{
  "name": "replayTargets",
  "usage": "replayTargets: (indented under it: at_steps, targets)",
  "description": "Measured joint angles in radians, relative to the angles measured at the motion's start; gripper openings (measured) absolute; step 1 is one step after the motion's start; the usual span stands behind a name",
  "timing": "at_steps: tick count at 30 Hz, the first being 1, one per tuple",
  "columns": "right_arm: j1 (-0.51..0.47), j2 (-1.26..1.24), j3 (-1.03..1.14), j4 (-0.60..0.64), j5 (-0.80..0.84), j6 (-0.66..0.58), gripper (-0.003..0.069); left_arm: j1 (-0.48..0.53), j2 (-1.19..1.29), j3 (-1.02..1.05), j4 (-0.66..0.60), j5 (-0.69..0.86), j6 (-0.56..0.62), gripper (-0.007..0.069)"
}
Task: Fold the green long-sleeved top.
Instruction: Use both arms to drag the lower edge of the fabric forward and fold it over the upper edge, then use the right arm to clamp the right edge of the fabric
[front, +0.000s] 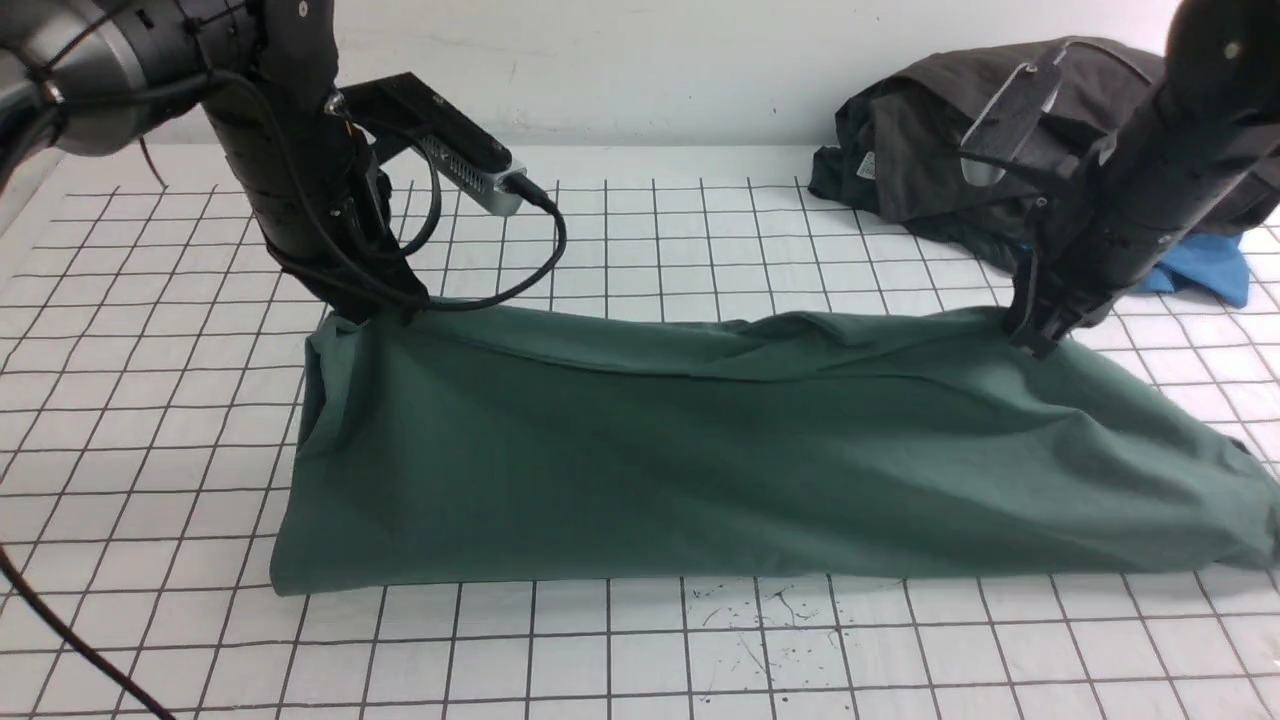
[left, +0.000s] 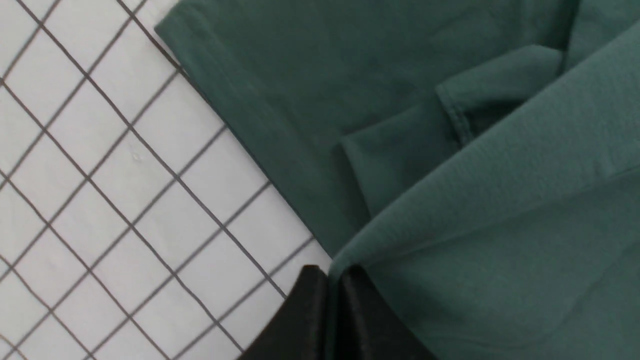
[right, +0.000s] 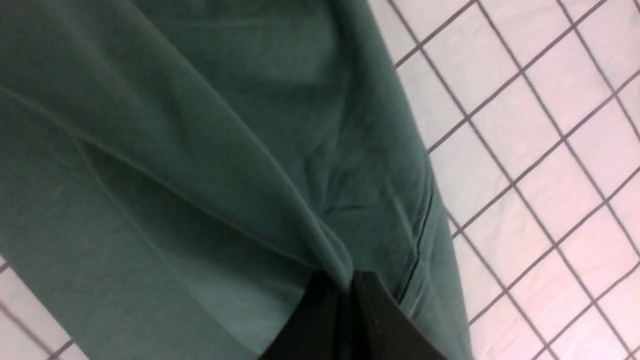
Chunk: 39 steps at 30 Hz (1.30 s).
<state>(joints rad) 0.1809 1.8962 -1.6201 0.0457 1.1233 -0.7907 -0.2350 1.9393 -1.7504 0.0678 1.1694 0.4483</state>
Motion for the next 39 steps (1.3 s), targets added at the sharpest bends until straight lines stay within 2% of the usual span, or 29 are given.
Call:
replayTargets:
  at_steps: [7, 16, 20, 25, 28, 29, 31, 34, 36, 39]
  targets:
    - [-0.010, 0.178, -0.150, -0.004, -0.013, 0.000, 0.0009, 0.024, 0.178, -0.157, -0.002, -0.030, 0.031, 0.0006]
    - [-0.013, 0.275, -0.205, -0.004, -0.097, 0.048, 0.0011, 0.032, 0.277, -0.182, 0.043, -0.141, 0.032, 0.0024]
    - [-0.013, 0.288, -0.207, -0.004, -0.138, 0.071, 0.0041, 0.032, 0.288, -0.182, 0.073, -0.191, 0.032, 0.0081]
    - [-0.015, 0.289, -0.207, -0.027, -0.208, 0.160, 0.0171, 0.032, 0.292, -0.184, 0.119, -0.242, 0.006, 0.0254]
    - [-0.016, 0.289, -0.207, -0.066, -0.233, 0.253, 0.0245, 0.032, 0.298, -0.196, 0.153, -0.246, -0.059, 0.0346]
    - [-0.016, 0.287, -0.207, -0.096, -0.230, 0.326, 0.0300, 0.033, 0.297, -0.216, 0.176, -0.224, -0.133, 0.0402]
    - [-0.015, 0.279, -0.207, -0.102, -0.205, 0.363, 0.0327, 0.033, 0.292, -0.241, 0.183, -0.173, -0.210, 0.0439]
    - [-0.008, 0.262, -0.207, -0.075, -0.152, 0.369, 0.0335, 0.032, 0.281, -0.255, 0.175, -0.102, -0.263, 0.0447]
    - [0.017, 0.242, -0.208, 0.018, -0.096, 0.339, 0.0321, 0.025, 0.262, -0.260, 0.138, 0.002, -0.281, 0.0420]
    - [0.046, 0.238, -0.208, 0.099, -0.068, 0.299, 0.0288, 0.017, 0.258, -0.260, 0.100, 0.041, -0.272, 0.0367]
